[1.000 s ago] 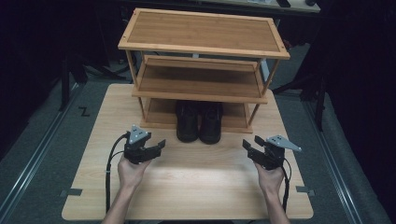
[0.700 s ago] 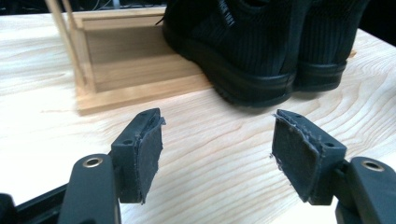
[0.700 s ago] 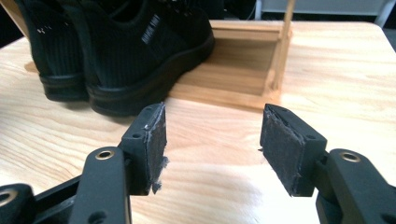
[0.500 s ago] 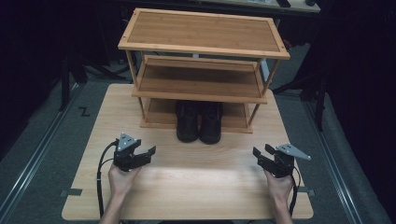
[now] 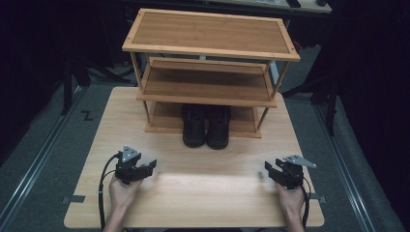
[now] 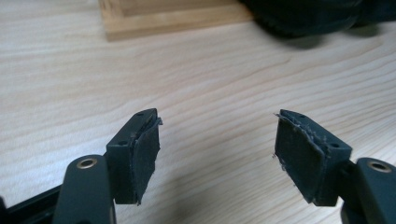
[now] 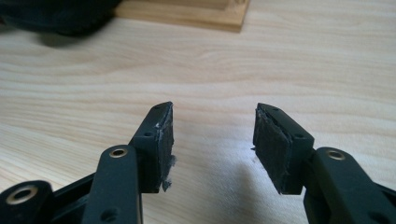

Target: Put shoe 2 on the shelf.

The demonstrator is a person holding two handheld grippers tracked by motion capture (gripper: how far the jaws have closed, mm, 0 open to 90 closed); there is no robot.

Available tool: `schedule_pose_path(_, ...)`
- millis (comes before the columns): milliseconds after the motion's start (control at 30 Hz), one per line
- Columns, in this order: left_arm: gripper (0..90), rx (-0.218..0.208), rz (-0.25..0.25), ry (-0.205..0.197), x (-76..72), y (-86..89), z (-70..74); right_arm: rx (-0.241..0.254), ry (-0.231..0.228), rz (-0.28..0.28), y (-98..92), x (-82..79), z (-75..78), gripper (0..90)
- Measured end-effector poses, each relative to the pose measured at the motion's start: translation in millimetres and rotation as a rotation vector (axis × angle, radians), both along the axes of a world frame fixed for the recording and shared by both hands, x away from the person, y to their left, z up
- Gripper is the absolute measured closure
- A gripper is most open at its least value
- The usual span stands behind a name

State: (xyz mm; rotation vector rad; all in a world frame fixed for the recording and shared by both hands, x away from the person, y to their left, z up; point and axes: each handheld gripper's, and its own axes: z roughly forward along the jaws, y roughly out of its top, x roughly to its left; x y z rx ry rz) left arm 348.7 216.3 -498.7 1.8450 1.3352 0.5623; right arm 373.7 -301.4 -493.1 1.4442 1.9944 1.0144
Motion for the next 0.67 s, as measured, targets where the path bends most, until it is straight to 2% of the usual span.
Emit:
schedule_pose_path(33, 30.9, 0.024, 0.002, 0.001, -0.2, -0.5, -2.0, -0.003, 0.004, -0.002, -0.3, 0.1, -1.2, 47.9)
schedule_pose_path(133, 30.8, 0.054, 0.008, 0.012, 0.4, -2.3, -6.6, -0.037, 0.024, -0.014, -0.2, 1.3, -6.0, 47.7)
schedule_pose_path(267, 30.6, 0.064, 0.01, 0.023, 1.4, -2.7, -12.4, -0.081, 0.043, -0.024, 0.9, 2.1, -12.2, 46.6)
schedule_pose_path(333, 30.4, 0.078, 0.018, 0.044, 2.8, -3.6, -13.9, -0.095, 0.046, -0.024, 1.7, 1.7, -12.5, 46.1)
schedule_pose_path(467, 29.5, 0.098, 0.021, 0.043, 2.3, -5.8, -14.1, -0.093, 0.05, -0.015, 1.9, 1.7, -12.7, 42.9)
schedule_pose_path(667, 28.8, 0.096, 0.025, 0.044, 2.2, -6.2, -14.2, -0.092, 0.054, 0.003, 2.8, 2.0, -13.0, 38.0)
